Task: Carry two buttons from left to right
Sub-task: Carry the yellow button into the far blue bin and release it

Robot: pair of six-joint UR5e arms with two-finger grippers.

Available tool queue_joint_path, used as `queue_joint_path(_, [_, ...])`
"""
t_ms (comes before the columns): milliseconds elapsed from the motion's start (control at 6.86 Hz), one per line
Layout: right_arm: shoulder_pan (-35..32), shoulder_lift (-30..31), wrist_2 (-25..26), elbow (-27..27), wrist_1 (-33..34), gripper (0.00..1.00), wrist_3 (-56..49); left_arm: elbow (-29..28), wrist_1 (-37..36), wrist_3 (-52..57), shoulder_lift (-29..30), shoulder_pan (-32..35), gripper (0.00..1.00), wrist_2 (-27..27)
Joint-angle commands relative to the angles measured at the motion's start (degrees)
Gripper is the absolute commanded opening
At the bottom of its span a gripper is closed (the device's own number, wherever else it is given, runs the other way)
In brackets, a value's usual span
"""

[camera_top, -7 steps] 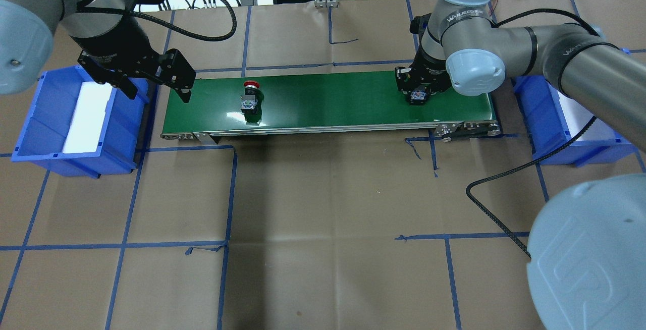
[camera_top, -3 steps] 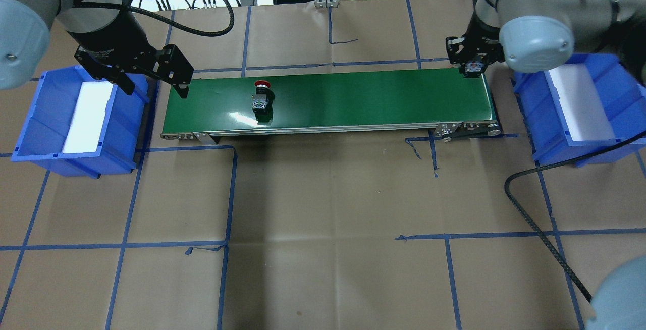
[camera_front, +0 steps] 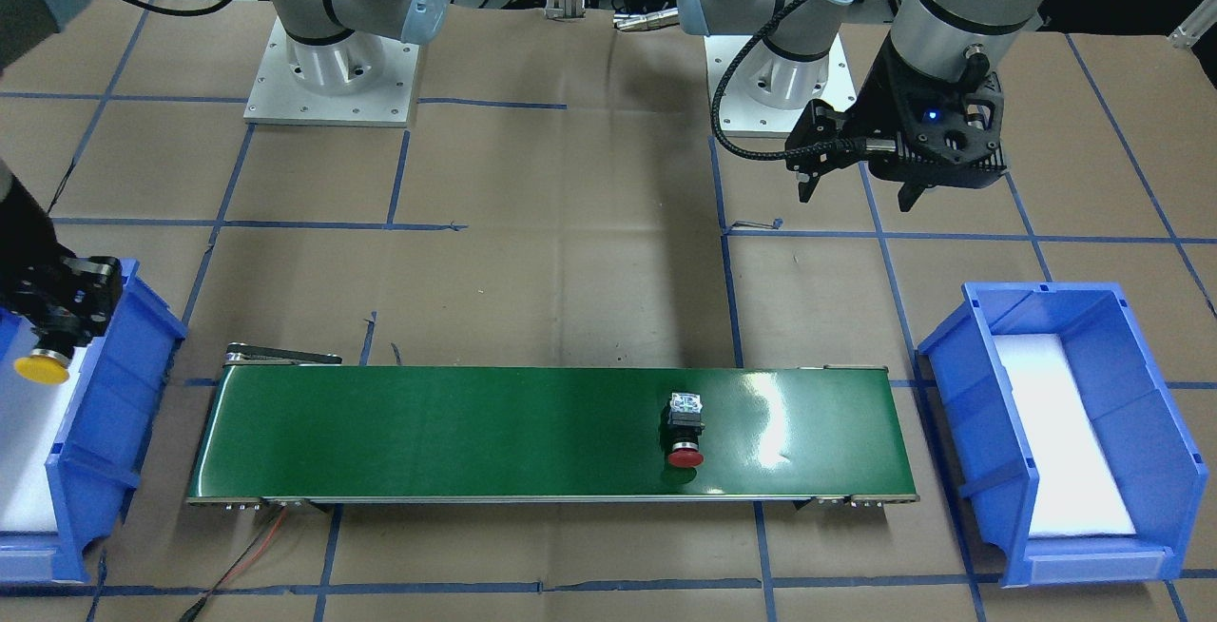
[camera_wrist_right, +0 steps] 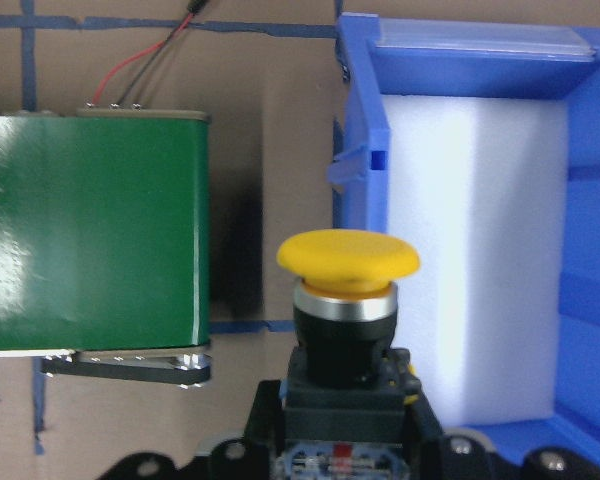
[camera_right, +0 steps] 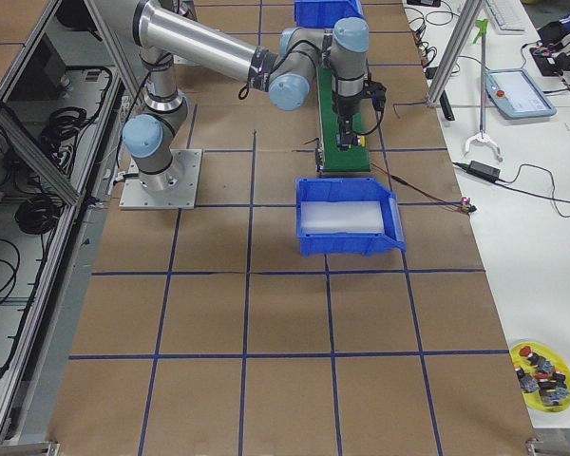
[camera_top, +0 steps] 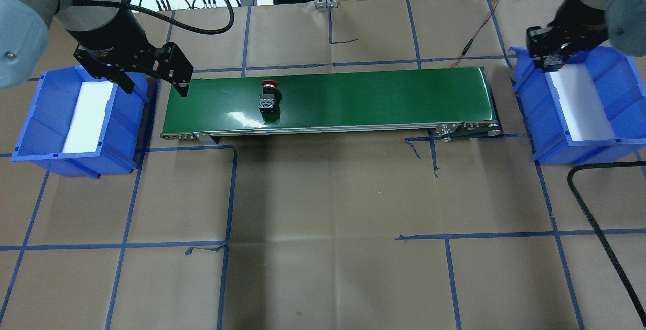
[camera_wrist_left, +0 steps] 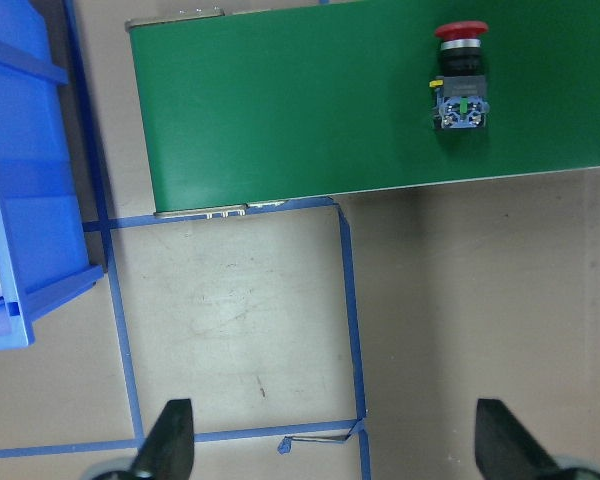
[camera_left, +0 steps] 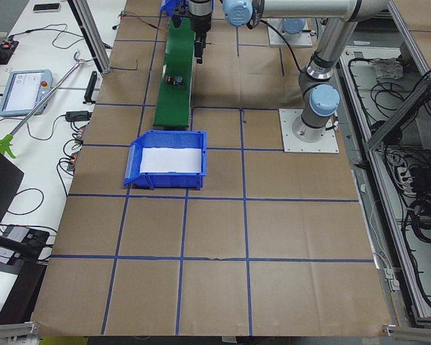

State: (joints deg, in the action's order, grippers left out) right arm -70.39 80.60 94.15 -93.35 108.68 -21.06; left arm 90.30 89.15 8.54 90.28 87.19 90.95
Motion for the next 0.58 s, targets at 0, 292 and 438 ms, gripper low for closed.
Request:
queue_joint_path(0, [10.05,-0.61,-0.37,-0.78,-1.11,0.05,-11.25,0.22,-0.03,-0.19,-0.02,0.00,1.00,0.02])
queue_joint_path(292, [12.81,-5.34,-0.38,-4.11,3.61,0.05,-14.35,0.75,-0.03,-0.28,-0.28,0.00,1.00,-0.15])
queue_joint_path(438, [13.95,-6.75,-0.38,-5.86,6.25,0.05,-17.06,0.84,-0.03,-0.37,-0.28,0.00,1.00,-0.15])
